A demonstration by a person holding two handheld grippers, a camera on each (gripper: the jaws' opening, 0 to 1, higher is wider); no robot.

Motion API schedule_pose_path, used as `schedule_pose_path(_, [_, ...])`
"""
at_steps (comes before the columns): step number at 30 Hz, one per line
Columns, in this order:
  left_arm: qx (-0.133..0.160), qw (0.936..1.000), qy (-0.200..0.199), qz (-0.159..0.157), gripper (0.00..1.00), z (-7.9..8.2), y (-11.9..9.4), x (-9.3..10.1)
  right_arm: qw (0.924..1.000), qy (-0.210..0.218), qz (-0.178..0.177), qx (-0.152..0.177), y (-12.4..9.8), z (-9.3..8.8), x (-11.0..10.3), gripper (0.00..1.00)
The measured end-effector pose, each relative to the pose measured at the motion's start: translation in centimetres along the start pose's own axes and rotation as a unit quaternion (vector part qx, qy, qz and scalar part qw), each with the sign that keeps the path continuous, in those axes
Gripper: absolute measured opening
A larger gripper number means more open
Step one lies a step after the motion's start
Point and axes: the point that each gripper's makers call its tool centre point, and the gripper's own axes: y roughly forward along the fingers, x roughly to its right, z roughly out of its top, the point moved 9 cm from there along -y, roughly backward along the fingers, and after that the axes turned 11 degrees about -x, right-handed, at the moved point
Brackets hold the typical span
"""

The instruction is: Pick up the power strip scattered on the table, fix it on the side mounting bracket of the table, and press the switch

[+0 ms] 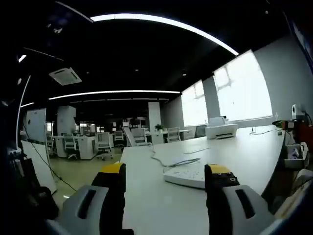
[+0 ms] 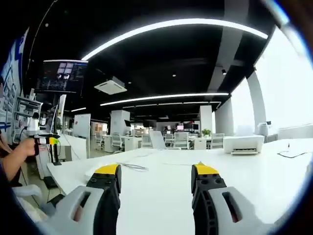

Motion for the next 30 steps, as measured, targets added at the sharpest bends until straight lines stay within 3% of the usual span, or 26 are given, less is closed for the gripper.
schedule_pose_path(30, [0.001,1.0000,-0.003,0.000,0.70,-0.05,-0.10,-0.10,1.0000,-0.001,0.003,-0.007,0.12,-0.32,-0.17,0.54])
